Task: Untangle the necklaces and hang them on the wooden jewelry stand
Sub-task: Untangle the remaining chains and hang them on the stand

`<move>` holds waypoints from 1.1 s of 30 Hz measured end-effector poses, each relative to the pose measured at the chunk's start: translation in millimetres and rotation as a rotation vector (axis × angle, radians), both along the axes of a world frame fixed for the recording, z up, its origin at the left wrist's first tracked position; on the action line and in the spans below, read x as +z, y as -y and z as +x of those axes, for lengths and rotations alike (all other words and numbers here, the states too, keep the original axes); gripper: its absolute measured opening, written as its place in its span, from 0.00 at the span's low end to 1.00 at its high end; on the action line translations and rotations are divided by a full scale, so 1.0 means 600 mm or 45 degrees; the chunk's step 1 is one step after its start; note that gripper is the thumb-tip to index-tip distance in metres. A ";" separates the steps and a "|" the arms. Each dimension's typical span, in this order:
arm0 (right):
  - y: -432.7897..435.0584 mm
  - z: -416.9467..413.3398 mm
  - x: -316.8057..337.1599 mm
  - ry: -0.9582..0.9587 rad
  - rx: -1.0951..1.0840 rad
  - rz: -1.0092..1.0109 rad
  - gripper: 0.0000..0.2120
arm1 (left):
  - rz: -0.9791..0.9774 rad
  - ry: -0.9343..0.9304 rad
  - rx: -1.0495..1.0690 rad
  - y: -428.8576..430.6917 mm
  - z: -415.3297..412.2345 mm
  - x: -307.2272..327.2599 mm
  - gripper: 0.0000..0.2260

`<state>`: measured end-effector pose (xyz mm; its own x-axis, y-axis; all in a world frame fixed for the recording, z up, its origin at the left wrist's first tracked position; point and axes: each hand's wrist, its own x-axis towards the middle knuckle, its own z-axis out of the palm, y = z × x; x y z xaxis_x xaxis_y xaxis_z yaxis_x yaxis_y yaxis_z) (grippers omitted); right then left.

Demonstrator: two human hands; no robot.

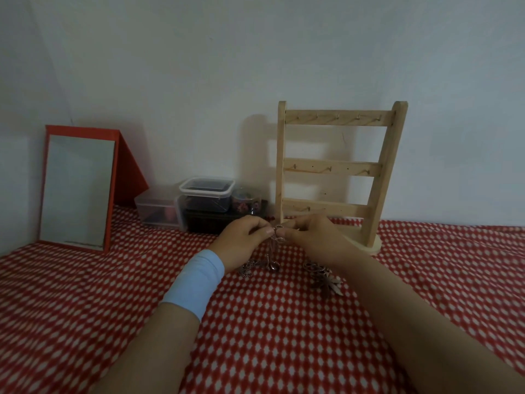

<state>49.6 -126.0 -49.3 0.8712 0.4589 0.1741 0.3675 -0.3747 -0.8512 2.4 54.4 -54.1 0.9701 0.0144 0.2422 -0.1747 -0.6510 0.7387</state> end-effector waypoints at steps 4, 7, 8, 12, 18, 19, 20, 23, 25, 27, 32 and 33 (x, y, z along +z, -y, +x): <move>0.010 -0.002 0.014 0.107 0.107 -0.172 0.12 | -0.205 -0.131 -0.051 0.003 -0.007 0.005 0.13; 0.013 -0.009 0.022 0.114 0.212 -0.318 0.13 | -0.408 -0.233 -0.034 0.012 -0.011 0.008 0.14; 0.013 -0.011 0.023 0.100 0.232 -0.348 0.14 | -0.432 -0.241 -0.009 0.014 -0.012 0.008 0.13; 0.007 -0.025 0.029 -0.185 0.236 -0.125 0.18 | -0.338 -0.182 -0.029 0.006 -0.017 0.012 0.15; 0.003 -0.020 0.017 -0.151 0.145 0.066 0.18 | -0.203 0.118 0.014 0.002 -0.014 0.020 0.05; 0.001 -0.018 0.014 -0.080 0.124 0.064 0.18 | -0.243 0.165 0.027 0.004 -0.013 0.021 0.08; -0.001 -0.016 0.012 -0.032 0.098 0.069 0.17 | -0.285 0.173 0.032 0.005 -0.014 0.024 0.10; -0.008 -0.016 0.008 -0.012 0.054 0.114 0.14 | -0.225 0.158 0.058 0.006 -0.017 0.032 0.06; -0.010 -0.015 0.007 -0.085 0.052 0.198 0.15 | -0.150 0.158 0.067 0.004 -0.020 0.034 0.05; -0.008 -0.019 0.013 -0.125 0.074 0.256 0.15 | -0.147 0.152 0.079 0.001 -0.020 0.034 0.07; -0.011 -0.023 0.014 -0.127 0.141 0.190 0.21 | -0.186 0.035 0.021 0.002 -0.021 0.042 0.03; -0.011 -0.021 0.012 -0.114 0.150 0.140 0.22 | -0.204 0.018 0.011 0.002 -0.021 0.044 0.04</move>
